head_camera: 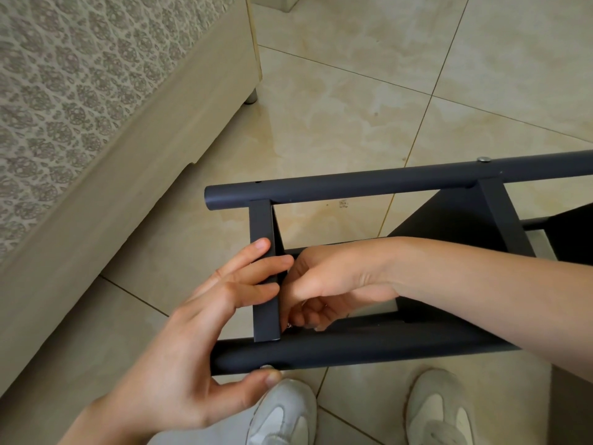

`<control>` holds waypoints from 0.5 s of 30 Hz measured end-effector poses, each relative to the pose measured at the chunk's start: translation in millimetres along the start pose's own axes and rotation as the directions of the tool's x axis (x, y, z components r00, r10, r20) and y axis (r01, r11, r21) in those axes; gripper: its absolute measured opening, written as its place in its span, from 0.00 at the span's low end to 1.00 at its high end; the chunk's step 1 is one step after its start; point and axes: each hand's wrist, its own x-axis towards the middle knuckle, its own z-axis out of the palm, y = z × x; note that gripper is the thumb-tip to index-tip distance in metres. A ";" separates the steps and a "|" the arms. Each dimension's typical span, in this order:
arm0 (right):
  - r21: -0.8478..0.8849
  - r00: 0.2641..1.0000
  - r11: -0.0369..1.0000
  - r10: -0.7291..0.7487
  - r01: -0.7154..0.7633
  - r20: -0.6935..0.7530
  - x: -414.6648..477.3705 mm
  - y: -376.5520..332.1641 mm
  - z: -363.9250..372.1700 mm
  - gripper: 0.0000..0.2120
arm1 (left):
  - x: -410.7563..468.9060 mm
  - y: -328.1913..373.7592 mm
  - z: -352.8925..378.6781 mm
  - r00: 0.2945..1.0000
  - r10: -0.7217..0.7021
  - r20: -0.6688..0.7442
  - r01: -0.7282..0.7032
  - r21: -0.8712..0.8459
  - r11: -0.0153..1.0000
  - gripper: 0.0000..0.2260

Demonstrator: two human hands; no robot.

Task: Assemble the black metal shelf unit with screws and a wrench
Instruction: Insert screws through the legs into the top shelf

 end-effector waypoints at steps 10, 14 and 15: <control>0.011 0.999 1.000 -0.005 0.004 0.037 -0.4 -1.0 -0.2 0.07 | 0.8 0.4 0.1 1.000 -0.007 -0.001 0.007 0.002 1.000 0.21; -0.065 1.000 0.998 -0.004 0.004 0.005 0.9 0.2 0.1 0.10 | 0.6 0.3 -0.1 1.000 -0.003 -0.001 0.003 0.002 1.000 0.21; -0.094 1.000 0.996 0.004 -0.006 -0.018 1.6 0.2 0.0 0.11 | 0.7 0.3 -0.1 1.000 -0.003 -0.001 0.003 0.001 1.000 0.21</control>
